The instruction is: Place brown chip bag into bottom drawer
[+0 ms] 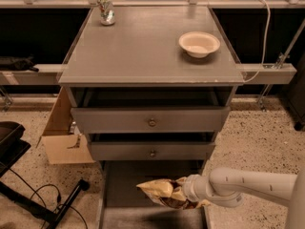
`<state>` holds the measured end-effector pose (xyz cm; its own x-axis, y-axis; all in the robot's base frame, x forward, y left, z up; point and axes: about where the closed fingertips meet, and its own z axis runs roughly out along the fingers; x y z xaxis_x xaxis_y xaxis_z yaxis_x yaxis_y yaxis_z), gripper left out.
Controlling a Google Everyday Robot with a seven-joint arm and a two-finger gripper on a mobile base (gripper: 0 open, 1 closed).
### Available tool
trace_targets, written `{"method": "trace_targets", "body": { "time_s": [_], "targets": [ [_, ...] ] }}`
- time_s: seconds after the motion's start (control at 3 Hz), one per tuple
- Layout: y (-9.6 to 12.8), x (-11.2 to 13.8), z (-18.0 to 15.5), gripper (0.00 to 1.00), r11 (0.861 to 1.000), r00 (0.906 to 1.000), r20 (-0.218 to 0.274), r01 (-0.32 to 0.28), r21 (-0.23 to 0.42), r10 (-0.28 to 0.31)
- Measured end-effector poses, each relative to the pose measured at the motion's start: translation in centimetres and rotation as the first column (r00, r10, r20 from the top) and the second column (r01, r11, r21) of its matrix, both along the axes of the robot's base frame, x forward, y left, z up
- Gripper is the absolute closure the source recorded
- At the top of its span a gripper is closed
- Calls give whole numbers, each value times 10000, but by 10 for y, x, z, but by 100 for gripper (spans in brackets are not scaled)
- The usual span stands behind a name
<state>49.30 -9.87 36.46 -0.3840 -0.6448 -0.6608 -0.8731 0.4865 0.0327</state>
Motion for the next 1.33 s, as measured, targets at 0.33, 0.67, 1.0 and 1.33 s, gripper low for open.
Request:
{"method": "trace_targets", "body": {
  "time_s": [0.33, 0.67, 1.0, 1.33],
  "targets": [
    [3, 2, -28, 97, 9993, 9990, -442, -69, -375, 53],
    [3, 2, -28, 75, 9993, 9990, -442, -69, -375, 53],
    [3, 2, -28, 51, 9993, 9990, -442, -70, -375, 53],
    [3, 2, -28, 20, 9993, 9990, -442, -70, -374, 54]
  ]
}}
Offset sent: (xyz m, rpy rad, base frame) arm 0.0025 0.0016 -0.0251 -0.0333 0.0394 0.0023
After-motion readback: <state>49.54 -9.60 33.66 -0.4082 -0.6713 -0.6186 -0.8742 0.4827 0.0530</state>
